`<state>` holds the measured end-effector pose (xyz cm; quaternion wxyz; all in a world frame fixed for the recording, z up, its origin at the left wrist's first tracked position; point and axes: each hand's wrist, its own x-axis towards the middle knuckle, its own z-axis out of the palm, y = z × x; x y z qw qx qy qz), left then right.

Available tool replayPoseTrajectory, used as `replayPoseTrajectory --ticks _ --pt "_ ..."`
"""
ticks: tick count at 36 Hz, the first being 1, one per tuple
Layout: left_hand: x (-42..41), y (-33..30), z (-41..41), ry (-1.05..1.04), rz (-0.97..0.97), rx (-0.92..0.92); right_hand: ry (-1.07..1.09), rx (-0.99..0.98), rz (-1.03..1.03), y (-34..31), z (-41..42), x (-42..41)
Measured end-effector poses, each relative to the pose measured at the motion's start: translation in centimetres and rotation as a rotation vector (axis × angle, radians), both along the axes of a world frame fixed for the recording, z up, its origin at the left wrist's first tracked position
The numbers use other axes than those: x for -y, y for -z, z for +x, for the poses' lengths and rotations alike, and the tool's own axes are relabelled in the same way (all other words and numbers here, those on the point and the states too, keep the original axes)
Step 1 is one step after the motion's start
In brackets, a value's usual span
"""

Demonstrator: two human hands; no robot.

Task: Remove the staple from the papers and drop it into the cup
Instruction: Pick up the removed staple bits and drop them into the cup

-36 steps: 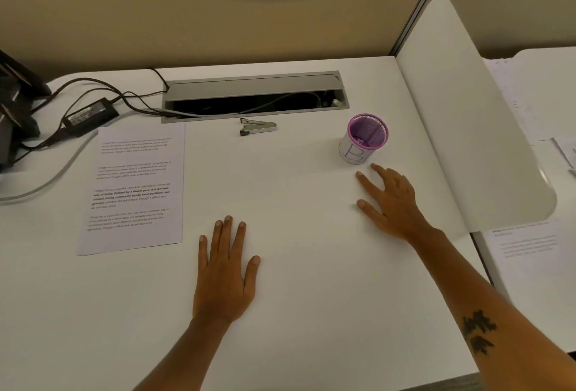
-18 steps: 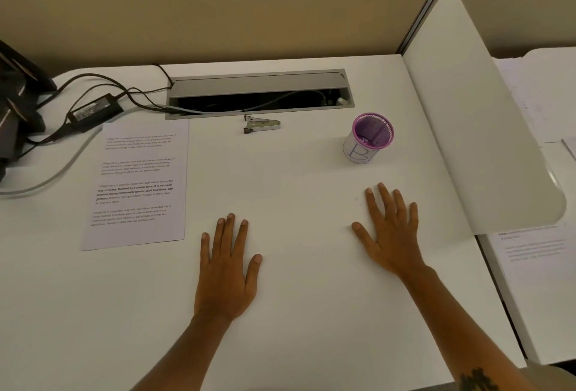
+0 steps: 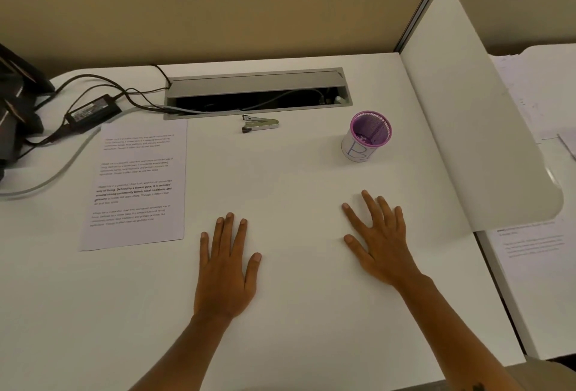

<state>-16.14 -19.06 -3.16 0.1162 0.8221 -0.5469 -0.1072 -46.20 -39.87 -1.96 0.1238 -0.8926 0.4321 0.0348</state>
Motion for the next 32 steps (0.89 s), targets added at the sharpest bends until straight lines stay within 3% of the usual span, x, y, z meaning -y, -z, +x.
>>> replayPoseTrajectory --ticks 12,21,27,32 --pt "0.0 0.0 0.0 0.002 0.001 -0.005 0.074 0.001 -0.025 -0.5 1.2 2.1" --pt "0.0 0.3 0.1 0.000 -0.001 0.003 0.276 0.389 -0.038 -1.6 2.1 3.7" --pt "0.0 0.1 0.1 0.000 0.003 -0.004 0.272 0.469 0.062 -2.0 2.9 5.3" --pt "0.0 -0.1 0.0 0.000 0.008 -0.003 0.247 0.425 0.080 -1.8 3.3 6.3"
